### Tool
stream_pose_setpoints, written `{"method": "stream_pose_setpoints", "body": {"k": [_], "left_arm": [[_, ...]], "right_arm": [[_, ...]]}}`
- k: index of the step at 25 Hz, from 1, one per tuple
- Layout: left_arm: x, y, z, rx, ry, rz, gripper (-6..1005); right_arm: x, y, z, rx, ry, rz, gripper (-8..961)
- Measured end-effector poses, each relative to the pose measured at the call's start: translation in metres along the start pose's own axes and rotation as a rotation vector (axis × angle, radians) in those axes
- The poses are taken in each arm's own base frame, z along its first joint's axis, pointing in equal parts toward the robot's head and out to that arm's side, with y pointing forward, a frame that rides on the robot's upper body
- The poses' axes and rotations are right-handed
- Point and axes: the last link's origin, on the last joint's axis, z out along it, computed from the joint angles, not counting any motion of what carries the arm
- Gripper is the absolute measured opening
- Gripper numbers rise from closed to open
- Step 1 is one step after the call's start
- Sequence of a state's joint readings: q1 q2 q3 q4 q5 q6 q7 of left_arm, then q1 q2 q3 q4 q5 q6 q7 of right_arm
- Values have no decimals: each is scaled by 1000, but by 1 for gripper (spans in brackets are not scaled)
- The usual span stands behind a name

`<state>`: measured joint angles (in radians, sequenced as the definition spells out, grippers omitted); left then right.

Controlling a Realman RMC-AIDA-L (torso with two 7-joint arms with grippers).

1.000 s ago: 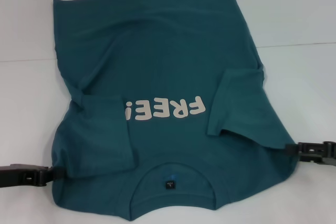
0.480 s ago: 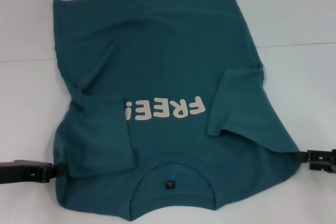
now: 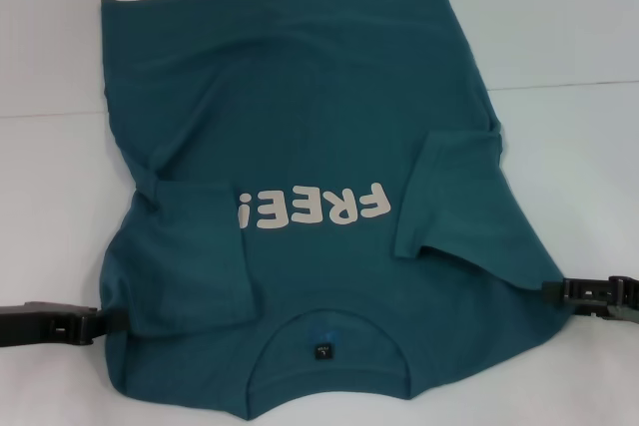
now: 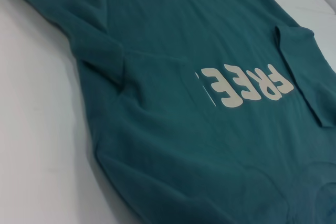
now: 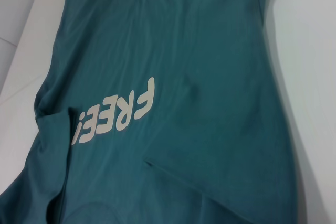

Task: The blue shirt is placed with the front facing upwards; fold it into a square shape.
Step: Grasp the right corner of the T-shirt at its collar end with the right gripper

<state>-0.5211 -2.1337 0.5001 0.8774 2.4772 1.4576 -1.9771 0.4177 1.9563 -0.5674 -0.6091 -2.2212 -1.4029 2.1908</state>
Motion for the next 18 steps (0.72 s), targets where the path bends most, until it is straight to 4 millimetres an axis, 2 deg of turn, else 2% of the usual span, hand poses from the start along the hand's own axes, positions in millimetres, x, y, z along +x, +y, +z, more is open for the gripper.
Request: {"method": "stream_pose_setpoints", "body": {"k": [17,18], "left_arm": [[1,-1,0,7,3,1,2],[1,-1,0,7,3,1,2]], "right_arm": [[0,4,8,6,27,-25,764],[0,4,9,8,30,-26,720]]}}
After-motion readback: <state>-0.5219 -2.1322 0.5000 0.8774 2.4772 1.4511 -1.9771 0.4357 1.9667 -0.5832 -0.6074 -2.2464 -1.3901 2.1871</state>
